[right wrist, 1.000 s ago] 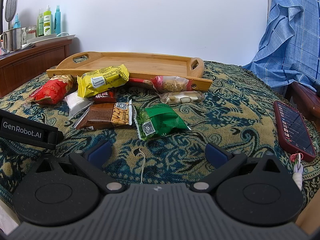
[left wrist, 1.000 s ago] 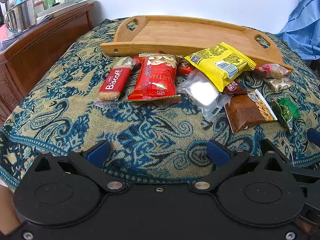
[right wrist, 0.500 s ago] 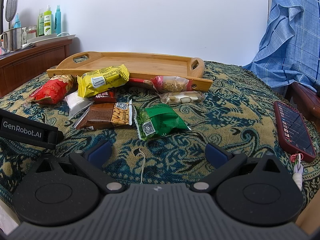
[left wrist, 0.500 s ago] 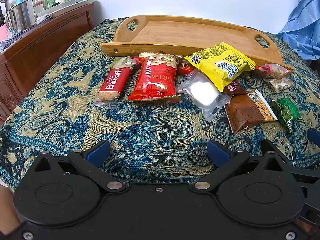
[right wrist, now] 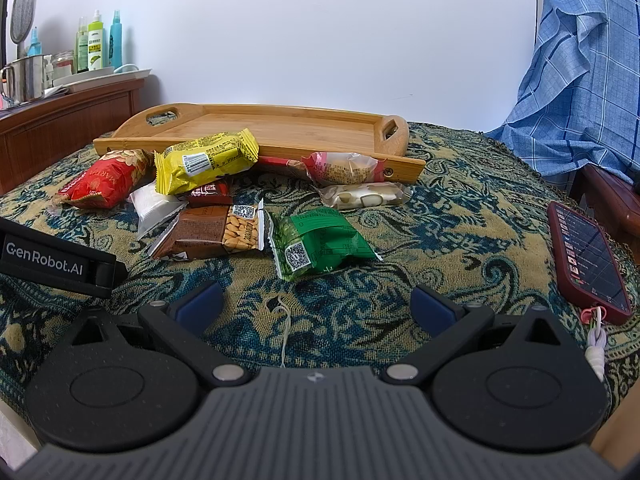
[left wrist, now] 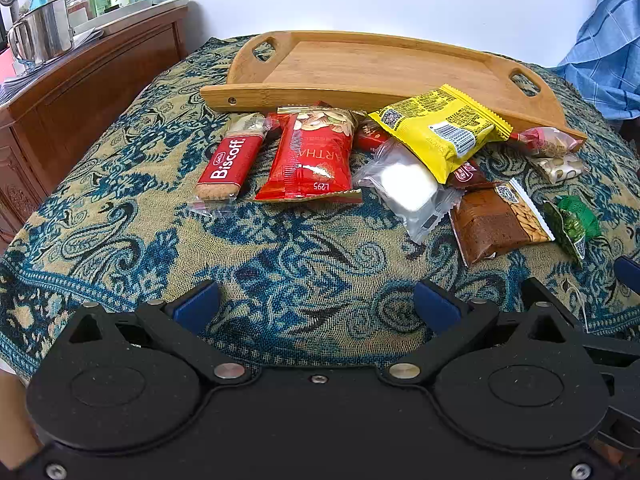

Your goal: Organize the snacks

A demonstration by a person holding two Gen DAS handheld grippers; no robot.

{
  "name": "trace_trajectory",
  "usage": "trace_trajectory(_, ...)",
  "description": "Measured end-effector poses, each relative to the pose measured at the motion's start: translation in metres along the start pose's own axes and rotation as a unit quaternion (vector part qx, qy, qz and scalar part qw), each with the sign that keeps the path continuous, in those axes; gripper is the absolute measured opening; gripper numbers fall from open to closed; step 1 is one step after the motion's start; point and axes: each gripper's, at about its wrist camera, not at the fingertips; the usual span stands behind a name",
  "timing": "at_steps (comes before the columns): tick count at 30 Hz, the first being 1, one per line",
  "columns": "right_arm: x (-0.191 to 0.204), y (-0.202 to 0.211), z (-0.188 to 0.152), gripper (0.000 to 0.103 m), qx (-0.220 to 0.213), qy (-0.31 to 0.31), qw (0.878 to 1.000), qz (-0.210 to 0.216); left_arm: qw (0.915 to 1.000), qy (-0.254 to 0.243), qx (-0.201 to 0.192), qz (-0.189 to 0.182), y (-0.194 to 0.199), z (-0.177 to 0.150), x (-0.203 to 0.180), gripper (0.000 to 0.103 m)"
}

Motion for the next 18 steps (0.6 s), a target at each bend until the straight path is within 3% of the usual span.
trace_trajectory(7,-0.003,0.0,-0.002,0.103,0.0,-0.014,1.0,0.003,1.0,0.002,0.002,-0.003,-0.002,-0.003,0.001,0.103)
trace_trajectory(14,0.001,-0.001,-0.004,0.103,-0.008,-0.015,1.0,-0.005,0.9997,0.007,-0.021,-0.011,0.007,-0.006,0.005,0.103)
trace_trajectory(18,-0.006,0.0,0.004,0.103,0.003,-0.011,1.0,0.014,0.9996,0.018,-0.013,-0.018,0.012,-0.004,0.006,0.103)
Point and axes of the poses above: each gripper's, at about its wrist camera, not at the fingertips, and y roughly against the way its jaws point, x to its left, z to its top, and after that the axes turned 14 degrees about y, right-handed
